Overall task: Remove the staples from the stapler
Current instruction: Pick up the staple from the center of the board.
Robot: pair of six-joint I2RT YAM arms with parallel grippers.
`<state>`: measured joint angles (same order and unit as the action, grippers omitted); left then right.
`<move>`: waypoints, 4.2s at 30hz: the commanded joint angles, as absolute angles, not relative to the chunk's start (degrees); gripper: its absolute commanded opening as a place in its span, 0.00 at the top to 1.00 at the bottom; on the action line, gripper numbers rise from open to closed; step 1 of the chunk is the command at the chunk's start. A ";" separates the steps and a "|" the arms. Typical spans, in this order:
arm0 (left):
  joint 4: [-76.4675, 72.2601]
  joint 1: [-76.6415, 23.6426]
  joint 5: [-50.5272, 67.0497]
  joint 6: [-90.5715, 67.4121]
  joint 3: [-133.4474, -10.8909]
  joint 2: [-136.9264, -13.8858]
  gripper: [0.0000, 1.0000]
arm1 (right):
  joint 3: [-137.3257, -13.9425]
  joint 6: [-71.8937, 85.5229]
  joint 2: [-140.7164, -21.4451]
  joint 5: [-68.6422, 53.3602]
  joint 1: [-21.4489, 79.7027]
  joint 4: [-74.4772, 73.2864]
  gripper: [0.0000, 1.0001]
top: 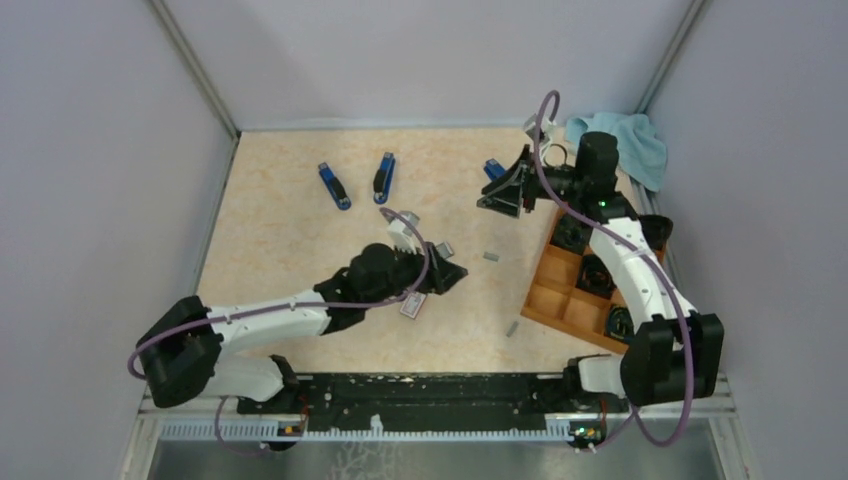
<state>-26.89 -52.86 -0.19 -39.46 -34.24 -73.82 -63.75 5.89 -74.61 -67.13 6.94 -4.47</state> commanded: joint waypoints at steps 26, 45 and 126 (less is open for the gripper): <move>7.72 -76.84 -13.29 -36.28 -68.45 -104.05 0.43 | -48.14 14.06 -51.93 -67.34 -4.36 5.90 0.43; -0.58 -77.17 -15.74 -34.90 -69.68 -111.22 0.57 | -46.48 12.19 -51.60 -64.52 -5.80 4.92 0.44; 18.91 -81.65 -27.09 -36.88 -82.03 -120.70 0.81 | -46.76 11.52 -52.11 -64.92 -5.81 3.95 0.43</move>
